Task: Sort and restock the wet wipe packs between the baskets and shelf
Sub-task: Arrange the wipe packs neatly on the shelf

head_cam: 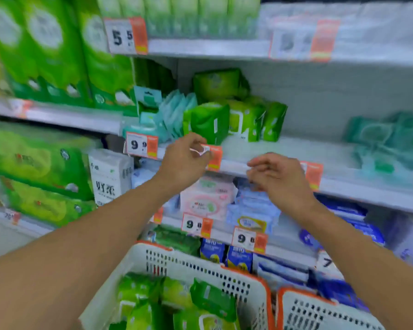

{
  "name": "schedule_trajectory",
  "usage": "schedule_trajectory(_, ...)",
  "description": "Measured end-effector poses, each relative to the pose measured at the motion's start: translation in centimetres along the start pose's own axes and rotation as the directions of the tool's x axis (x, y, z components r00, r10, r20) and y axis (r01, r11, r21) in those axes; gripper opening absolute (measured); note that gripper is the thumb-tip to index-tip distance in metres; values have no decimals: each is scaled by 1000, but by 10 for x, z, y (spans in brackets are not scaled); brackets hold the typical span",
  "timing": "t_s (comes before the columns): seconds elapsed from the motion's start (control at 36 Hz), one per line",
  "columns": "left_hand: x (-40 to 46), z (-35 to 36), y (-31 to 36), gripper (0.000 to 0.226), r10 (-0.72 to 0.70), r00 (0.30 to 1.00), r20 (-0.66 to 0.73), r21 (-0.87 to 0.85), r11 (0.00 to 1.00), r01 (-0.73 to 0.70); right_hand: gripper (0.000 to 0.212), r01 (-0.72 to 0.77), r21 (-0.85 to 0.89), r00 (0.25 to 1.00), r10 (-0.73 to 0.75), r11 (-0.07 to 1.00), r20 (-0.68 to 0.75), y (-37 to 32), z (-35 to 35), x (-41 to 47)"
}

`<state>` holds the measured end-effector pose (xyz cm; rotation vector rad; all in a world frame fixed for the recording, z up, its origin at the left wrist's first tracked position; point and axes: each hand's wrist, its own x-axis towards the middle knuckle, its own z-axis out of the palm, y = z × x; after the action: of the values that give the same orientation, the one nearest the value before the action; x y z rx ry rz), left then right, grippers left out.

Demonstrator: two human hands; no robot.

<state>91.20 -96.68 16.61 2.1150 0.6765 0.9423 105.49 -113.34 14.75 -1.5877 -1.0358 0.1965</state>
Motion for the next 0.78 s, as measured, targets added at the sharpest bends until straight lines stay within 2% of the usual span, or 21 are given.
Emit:
schedule_trajectory(0.06, 33, -1, 19, 42, 73, 990, -117, 66, 996, -66, 26, 131, 1, 986, -130, 991, -104, -33, -7, 38)
schedule_trajectory(0.11, 57, -1, 27, 60, 72, 982, -173, 134, 990, -49, 30, 149, -45, 977, -154, 988, -147, -49, -8, 73)
schedule_trajectory(0.17, 74, 0, 24, 80, -4, 982, -190, 156, 987, 34, 42, 6, -56, 995, -12, 998, -97, -56, -2, 98)
schedule_trajectory(0.22, 86, 1, 14, 88, -113, 964, -241, 152, 977, 152, 71, -146, -67, 989, 147, 987, 17, -57, 10, 114)
schedule_trajectory(0.28, 86, 0, 6, 68, -190, 946, -264, 146, 961, 234, 87, -190, -100, 973, 201, 977, 111, -57, 23, 119)
schedule_trajectory(0.36, 83, 0, -2, 38, -120, 965, -233, 73, 987, 140, 86, -184, -126, 963, 205, 975, 173, -55, 52, 134)
schedule_trajectory(0.44, 78, -2, -3, 40, -24, 984, -179, 4, 1000, 25, 60, -174, -166, 967, 200, 971, 157, -58, 74, 145)
schedule_trajectory(0.47, 76, -4, -3, 41, 1, 990, -139, -12, 1000, -3, 60, -156, -184, 972, 184, 970, 145, -57, 75, 147)
schedule_trajectory(0.56, 72, -3, 0, 58, 44, 999, -4, -77, 996, -44, 96, -145, -247, 984, 165, 958, 62, -47, 64, 154)
schedule_trajectory(0.61, 73, 2, 0, 64, 45, 997, 57, -116, 993, -38, 108, -147, -344, 986, 167, 927, 27, -44, 52, 153)
schedule_trajectory(0.72, 76, 13, 3, 52, 91, 988, 128, -59, 995, -84, 93, -168, -426, 985, 166, 889, -43, -39, 24, 153)
schedule_trajectory(0.78, 78, 21, 0, 52, 109, 977, 181, 97, 987, -129, 84, -191, -379, 980, 201, 906, -14, -34, 10, 155)
